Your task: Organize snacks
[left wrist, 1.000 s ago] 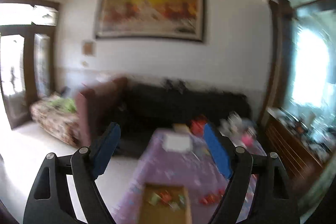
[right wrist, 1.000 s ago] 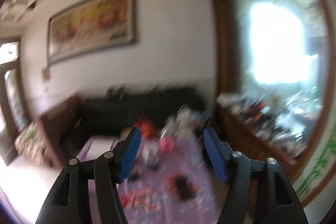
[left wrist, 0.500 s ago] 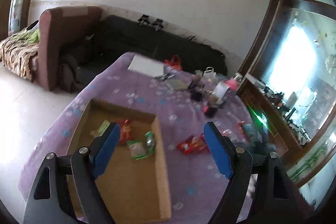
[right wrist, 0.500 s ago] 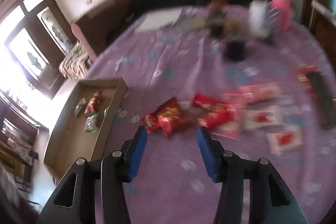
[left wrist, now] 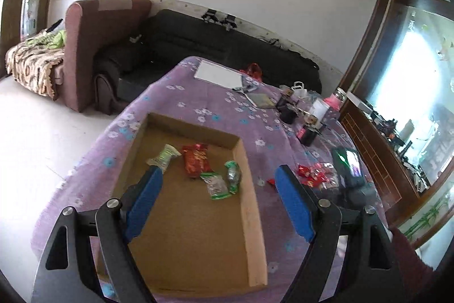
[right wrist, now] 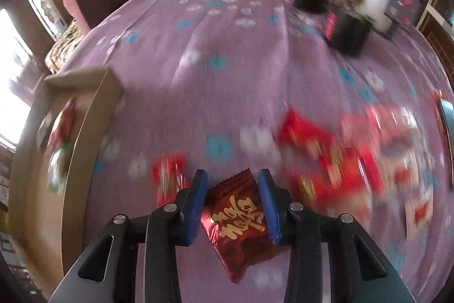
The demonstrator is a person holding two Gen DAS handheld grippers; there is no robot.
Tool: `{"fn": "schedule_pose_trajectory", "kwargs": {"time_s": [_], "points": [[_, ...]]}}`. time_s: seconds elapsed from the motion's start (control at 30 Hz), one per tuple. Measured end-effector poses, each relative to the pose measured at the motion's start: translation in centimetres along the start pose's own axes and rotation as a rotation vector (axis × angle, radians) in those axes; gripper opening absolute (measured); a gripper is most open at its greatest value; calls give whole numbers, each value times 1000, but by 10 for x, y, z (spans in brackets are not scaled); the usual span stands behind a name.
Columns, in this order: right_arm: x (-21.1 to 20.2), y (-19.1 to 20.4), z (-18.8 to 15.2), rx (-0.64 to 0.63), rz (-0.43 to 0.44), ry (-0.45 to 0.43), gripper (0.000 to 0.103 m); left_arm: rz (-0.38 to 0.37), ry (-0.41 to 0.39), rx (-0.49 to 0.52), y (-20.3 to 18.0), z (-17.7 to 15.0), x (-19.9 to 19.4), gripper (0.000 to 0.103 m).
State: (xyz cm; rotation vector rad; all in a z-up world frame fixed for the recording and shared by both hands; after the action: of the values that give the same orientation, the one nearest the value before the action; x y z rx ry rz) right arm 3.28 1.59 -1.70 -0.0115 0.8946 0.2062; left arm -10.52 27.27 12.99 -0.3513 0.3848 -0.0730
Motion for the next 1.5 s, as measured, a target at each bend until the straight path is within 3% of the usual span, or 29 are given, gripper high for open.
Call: {"fn": "schedule_pose_trajectory", "kwargs": {"time_s": [0.13,0.23,0.3,0.33,0.5,0.63,0.67,0.7,0.73,0.8,0.93,1.03,1.2,1.23,1.27,1.3,1.33,1.43,1.5], "points": [[-40,-22,-39,31,49,40,39,-47,29,15,-24,-11,8,82],[-73,-47,-48,103,121,-51,41,-86,60,37,-49,-23,14,82],[-89,-55,-53,77,135,-102,62,-108,87,44,-64,-29,20,82],[-95,-57,-58,54,150,-123,67,-117,96,44,-68,-32,23,82],[-92,-44,-74,-55,204,-126,67,-150,192,42,-99,-45,54,82],[-76,-28,-81,-135,191,-139,66,-131,265,30,-114,-51,90,82],[-74,-26,-82,-142,187,-142,60,-118,283,24,-117,-52,101,82],[-75,-27,-83,-151,167,-162,45,-108,297,19,-119,-54,112,82],[-75,-30,-83,-150,155,-172,41,-101,305,20,-121,-56,121,82],[-80,-40,-81,-100,178,-185,24,-59,327,48,-127,-61,142,82],[-79,-68,-83,-8,194,-216,13,22,351,118,-134,-76,177,82],[-79,-77,-83,31,235,-233,13,77,384,167,-135,-90,199,82],[-79,-79,-82,56,285,-232,24,120,439,225,-135,-114,220,81],[-80,-79,-83,54,289,-233,25,135,438,249,-136,-117,222,78],[-80,-78,-83,51,289,-234,26,155,428,289,-139,-119,224,63],[-81,-77,-83,47,289,-235,28,160,404,334,-142,-120,222,42],[-81,-76,-84,44,291,-236,29,143,396,345,-145,-121,221,32],[-82,-74,-85,40,307,-238,40,117,399,331,-147,-122,215,25],[-84,-72,-86,31,318,-245,58,98,392,312,-147,-119,209,25]]}}
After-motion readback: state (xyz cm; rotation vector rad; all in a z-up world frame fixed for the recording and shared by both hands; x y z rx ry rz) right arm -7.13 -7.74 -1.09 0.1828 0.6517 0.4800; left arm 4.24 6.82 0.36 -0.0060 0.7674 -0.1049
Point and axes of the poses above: each gripper's, at about its wrist camera, not at the fingertips, and x roughly the way its jaws point, y to its left, z to its top, the point moved 2 cm from there along x, roughly the way its jaws point, and after that the axes turned 15 degrees about -y, right-handed, at the moved point
